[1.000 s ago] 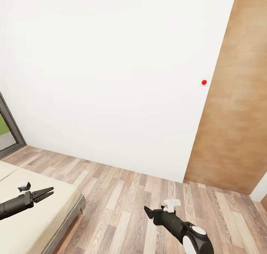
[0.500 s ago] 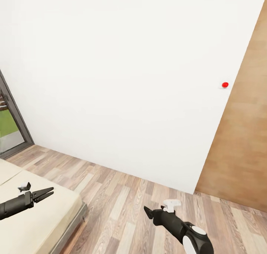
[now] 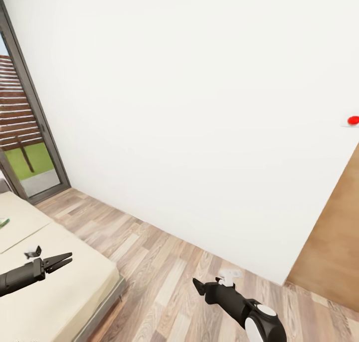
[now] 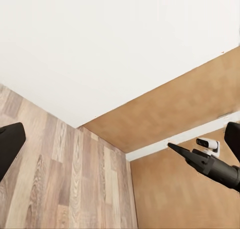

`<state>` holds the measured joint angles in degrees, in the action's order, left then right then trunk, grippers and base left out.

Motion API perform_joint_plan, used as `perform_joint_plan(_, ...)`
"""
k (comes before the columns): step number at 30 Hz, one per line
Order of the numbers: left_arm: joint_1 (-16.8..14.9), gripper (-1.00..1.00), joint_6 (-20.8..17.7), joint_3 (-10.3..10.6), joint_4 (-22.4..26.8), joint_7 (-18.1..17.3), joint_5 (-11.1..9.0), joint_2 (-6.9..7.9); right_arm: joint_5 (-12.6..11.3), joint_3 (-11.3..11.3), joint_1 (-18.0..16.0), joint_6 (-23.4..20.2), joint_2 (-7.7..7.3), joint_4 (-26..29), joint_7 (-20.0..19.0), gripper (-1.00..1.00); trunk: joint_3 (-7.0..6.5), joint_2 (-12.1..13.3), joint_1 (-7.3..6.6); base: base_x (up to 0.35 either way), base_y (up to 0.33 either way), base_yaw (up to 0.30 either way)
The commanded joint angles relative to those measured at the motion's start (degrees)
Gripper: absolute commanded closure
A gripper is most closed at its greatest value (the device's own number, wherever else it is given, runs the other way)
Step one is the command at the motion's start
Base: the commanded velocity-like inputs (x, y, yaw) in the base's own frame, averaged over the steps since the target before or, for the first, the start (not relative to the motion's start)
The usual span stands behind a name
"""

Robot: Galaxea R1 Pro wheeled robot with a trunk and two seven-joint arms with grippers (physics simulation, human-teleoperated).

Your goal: Put all the toys in the child's room - the three board games (two on the bed and one on the table), the two jigsaw puzzles on the table, and the tennis ball on the table - inside the toy box on the table in the child's room.

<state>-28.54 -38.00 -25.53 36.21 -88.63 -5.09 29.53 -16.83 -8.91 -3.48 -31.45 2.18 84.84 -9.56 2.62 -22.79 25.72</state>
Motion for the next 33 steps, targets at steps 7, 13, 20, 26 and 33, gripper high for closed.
perform_joint_plan(7, 0.0, -1.0, -0.6, 0.0, 0.0, -0.3, 0.1, 0.0, -0.1, 0.0, 0.0, -0.4, -0.03, 0.1, -0.1, -1.0, 0.13, -0.1, 0.06, 0.202, -0.173, 0.291)
perform_joint_plan(13, 0.0, -1.0, -0.6, 0.0, 0.0, -0.3, 0.1, 0.0, -0.1, 0.0, 0.0, -0.4, -0.05, 0.1, -0.1, -1.0, 0.13, -0.1, 0.06, 0.197, -0.185, 0.291)
perform_joint_plan(20, 0.0, -1.0, -0.6, -0.1, 0.0, -0.3, 0.1, 0.08, -0.1, 0.3, 0.0, -0.4, -0.06, 0.1, -0.1, -1.0, 0.13, -0.1, 0.06, 0.19, -0.196, 0.291)
perform_joint_plan(26, 0.0, -1.0, -0.6, 0.0, 0.0, -0.3, 0.1, 0.06, -0.2, 0.4, 0.0, -0.4, -0.07, 0.1, -0.1, -1.0, 0.13, -0.1, 0.06, 0.169, -0.162, 0.291)
perform_joint_plan(33, 0.0, -1.0, -0.6, 0.0, 0.0, -0.4, 0.1, 0.06, -0.2, 0.3, 0.0, -0.5, -0.11, 0.2, -0.2, -1.0, 0.13, -0.1, 0.06, 0.157, -0.147, 0.291)
